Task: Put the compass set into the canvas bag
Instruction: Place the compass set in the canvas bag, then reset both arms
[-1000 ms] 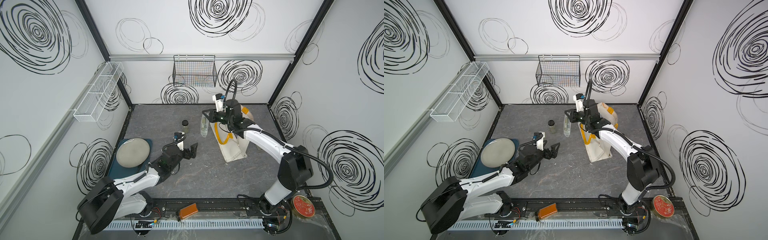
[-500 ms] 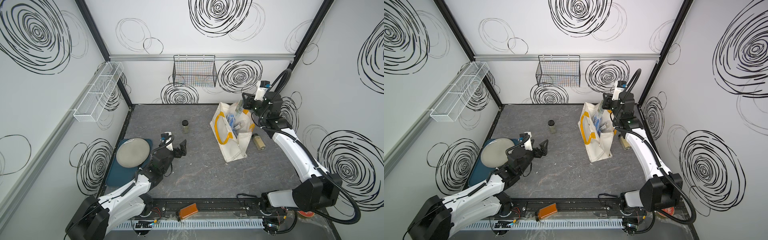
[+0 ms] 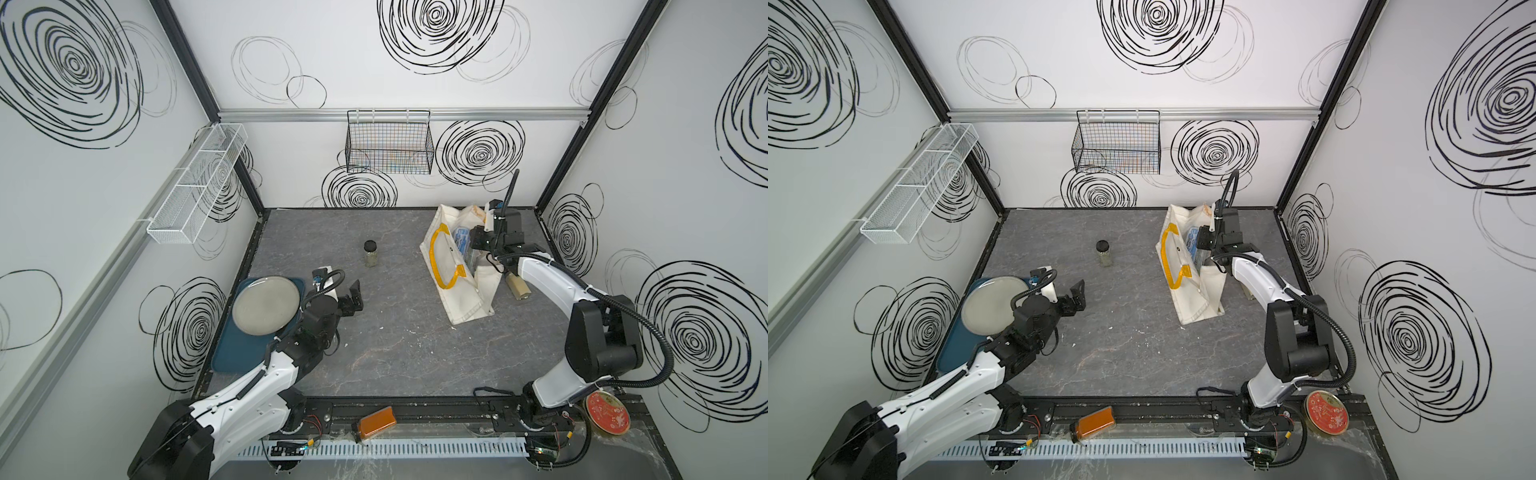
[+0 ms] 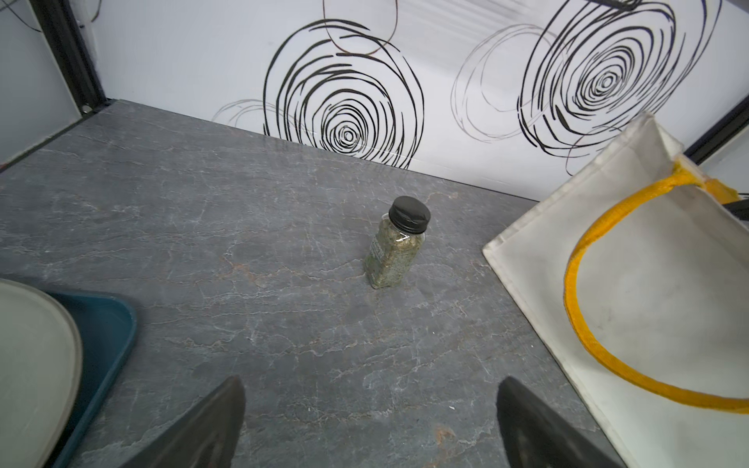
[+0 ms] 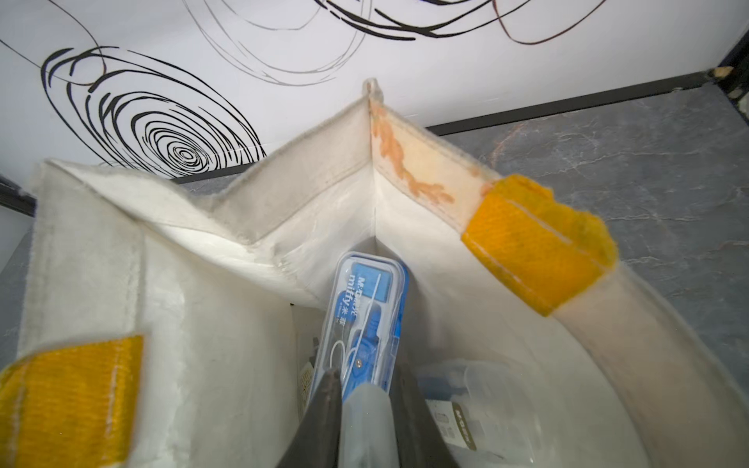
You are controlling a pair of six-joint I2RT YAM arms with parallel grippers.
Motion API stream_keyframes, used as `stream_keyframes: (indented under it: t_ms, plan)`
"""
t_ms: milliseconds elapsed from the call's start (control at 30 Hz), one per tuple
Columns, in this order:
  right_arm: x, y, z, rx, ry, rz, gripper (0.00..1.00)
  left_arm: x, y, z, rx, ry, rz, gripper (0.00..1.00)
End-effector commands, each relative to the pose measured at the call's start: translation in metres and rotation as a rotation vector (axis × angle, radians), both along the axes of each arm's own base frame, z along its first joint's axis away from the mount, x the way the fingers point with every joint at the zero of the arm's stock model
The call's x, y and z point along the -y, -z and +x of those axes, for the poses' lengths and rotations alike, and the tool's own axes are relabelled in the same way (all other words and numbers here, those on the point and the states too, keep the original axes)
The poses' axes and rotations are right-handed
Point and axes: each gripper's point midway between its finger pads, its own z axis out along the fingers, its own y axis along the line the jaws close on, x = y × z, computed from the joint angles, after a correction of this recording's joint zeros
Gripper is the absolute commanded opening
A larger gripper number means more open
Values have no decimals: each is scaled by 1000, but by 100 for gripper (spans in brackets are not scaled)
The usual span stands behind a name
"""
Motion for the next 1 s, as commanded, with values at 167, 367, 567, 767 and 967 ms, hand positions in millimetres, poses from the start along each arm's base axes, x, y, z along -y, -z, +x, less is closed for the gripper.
stream_keyframes:
  t_ms: [167,367,567,767,967]
  plan:
    - [0,-76,-8,173,-42,40,61,-41,-1,-4,19,-154,-1,99]
    - [78,-104,-25,233,221,-41,80,-66,-1,-8,7,-252,70,99]
    - [186,-88,-87,218,651,-198,100,-110,4,-16,-47,-439,150,99]
    - [227,8,-138,102,801,-266,100,-129,7,-14,-30,-464,154,99]
    - [196,78,-141,114,639,-156,100,-131,0,-7,43,-456,122,99]
